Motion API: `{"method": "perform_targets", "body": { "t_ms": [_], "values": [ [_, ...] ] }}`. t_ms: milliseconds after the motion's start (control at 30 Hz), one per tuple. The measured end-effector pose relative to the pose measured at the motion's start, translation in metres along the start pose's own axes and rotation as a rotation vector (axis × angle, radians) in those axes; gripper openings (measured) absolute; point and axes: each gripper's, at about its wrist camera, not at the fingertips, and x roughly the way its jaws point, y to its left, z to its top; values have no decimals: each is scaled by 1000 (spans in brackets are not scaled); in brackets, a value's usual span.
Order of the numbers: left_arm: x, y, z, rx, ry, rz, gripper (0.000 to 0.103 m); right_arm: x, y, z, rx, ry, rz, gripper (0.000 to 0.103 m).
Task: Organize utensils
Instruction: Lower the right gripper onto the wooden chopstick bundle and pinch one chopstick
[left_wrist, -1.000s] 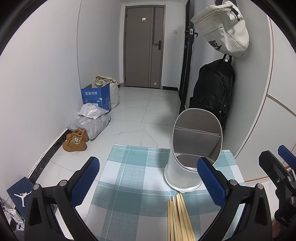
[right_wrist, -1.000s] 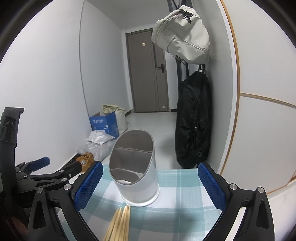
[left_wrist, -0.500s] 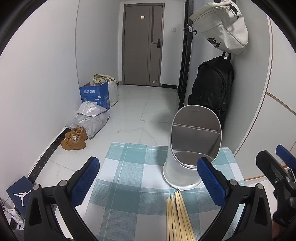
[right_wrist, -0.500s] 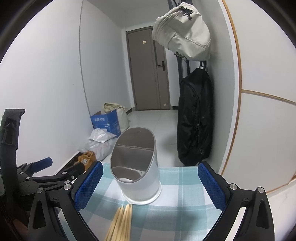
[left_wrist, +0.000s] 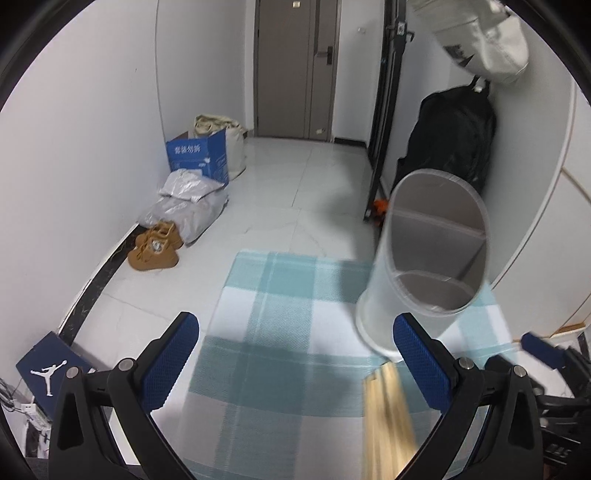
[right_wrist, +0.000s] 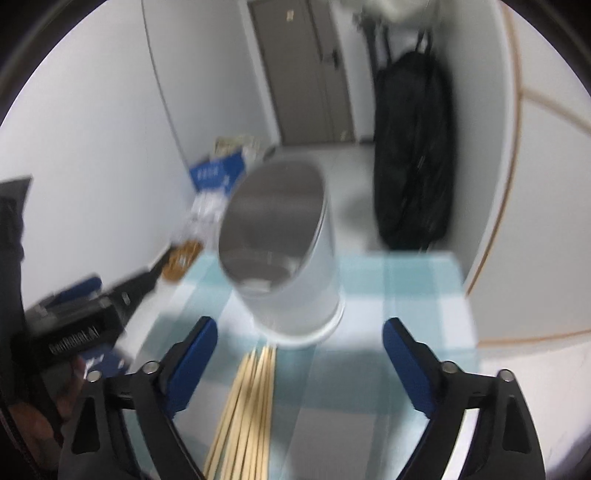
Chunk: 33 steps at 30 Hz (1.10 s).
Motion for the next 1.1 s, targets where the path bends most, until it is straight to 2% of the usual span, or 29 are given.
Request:
{"method": "perform_targets", "body": {
  "t_ms": [100,200,267,533,800,1100],
  "values": [
    [12,10,-3,-5,47,22,102,30,5,-11,-22,134,7,61],
    [26,19,-6,-20,104,37,102,53,9,-21,-36,235,34,45],
    [32,24,-8,-31,140,43,102,64,14,-28,-55,277,36,31],
    [47,28,-17,-19,252,32,102,95,25,-43,-104,389,24,23],
    [48,24,-22,-6,300,24,102,102,40,-41,-207,379,-48,23],
    [53,30,-24,-7,316,24,102,101,34,-38,-226,399,-55,19]
  ]
}}
